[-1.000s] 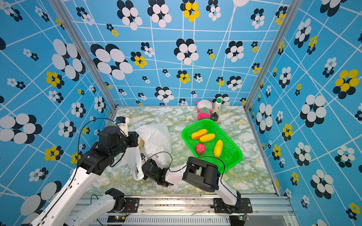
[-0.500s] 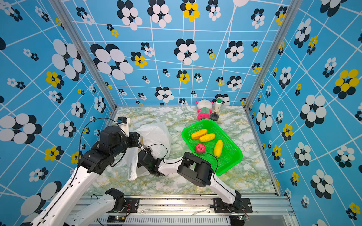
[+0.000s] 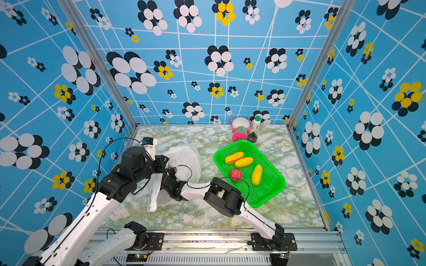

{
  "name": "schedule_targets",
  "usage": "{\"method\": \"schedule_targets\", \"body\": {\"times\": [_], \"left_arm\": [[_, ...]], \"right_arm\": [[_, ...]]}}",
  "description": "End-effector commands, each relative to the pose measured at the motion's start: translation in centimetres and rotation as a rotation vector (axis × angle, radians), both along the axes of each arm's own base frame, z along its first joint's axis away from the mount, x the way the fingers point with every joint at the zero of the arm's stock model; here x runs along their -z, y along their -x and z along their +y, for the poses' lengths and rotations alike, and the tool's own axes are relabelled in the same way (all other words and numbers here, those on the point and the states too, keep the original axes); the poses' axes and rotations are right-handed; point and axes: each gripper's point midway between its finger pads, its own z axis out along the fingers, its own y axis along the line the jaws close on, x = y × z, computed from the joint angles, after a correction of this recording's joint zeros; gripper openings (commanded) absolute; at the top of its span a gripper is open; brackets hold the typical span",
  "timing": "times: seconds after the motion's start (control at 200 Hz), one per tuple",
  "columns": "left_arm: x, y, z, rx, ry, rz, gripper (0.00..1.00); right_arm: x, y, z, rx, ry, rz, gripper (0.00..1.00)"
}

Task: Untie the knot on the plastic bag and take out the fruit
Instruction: 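Lower the right gripper onto the pale pear and close on it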

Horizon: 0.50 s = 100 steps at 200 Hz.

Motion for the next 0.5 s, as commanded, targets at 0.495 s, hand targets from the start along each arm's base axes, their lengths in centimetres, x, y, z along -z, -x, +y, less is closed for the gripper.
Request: {"method": "schedule_targets", "body": {"times": [0.495], "left_arm": [[-0.8,-0.1,-1.0,0.039,0.055,-0.010,0.00]], "right_arm": [[2.7,-4.4,2.9,0.027,0.070,0.024,0.97]]}}
